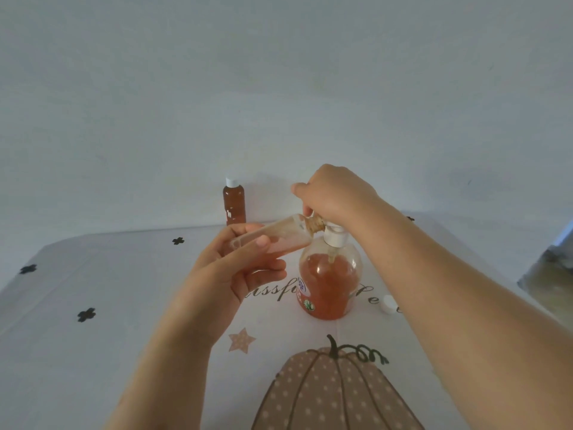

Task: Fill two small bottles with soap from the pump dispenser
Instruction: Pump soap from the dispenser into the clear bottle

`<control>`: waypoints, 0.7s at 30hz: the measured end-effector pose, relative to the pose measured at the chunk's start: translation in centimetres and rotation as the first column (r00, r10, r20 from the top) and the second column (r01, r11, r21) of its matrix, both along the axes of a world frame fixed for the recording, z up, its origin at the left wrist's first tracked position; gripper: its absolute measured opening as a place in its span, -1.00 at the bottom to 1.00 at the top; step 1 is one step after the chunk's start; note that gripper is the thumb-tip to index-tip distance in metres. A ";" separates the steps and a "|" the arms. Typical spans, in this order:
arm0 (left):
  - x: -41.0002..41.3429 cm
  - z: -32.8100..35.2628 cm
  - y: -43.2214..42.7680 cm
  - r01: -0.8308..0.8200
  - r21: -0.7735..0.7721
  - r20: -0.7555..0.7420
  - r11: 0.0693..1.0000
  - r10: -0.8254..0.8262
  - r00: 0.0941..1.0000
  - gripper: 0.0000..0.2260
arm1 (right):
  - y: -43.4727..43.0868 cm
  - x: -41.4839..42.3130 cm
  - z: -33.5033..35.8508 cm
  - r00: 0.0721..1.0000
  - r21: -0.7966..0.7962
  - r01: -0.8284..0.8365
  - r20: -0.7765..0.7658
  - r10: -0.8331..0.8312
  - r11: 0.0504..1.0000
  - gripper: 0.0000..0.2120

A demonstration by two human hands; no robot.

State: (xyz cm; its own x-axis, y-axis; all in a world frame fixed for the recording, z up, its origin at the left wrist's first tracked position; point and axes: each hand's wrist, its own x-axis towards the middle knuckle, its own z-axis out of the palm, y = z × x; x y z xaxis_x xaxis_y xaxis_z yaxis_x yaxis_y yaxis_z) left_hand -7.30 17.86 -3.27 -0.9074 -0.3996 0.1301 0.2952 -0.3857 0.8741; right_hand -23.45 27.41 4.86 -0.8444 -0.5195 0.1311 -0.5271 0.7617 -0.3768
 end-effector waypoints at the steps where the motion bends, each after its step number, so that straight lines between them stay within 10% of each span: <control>1: 0.0 0.0 0.1 0.003 0.000 -0.004 1.000 -0.003 1.000 -0.80 | 0.0 0.1 0.0 1.000 -0.004 0.005 0.001 -0.005 1.000 -0.68; 21: 0.3 0.6 0.5 0.033 0.030 -0.056 0.999 -0.031 0.998 -0.66 | 0.4 1.3 1.9 0.997 0.000 0.028 -0.067 -0.028 1.000 -0.70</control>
State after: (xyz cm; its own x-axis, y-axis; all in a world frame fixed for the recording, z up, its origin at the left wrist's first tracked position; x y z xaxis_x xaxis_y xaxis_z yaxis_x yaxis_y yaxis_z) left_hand -6.96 18.36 -2.70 -0.9117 -0.3748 0.1685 0.3297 -0.4223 0.8444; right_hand -22.20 27.82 6.73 -0.8480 -0.4957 0.1875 -0.5295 0.7768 -0.3410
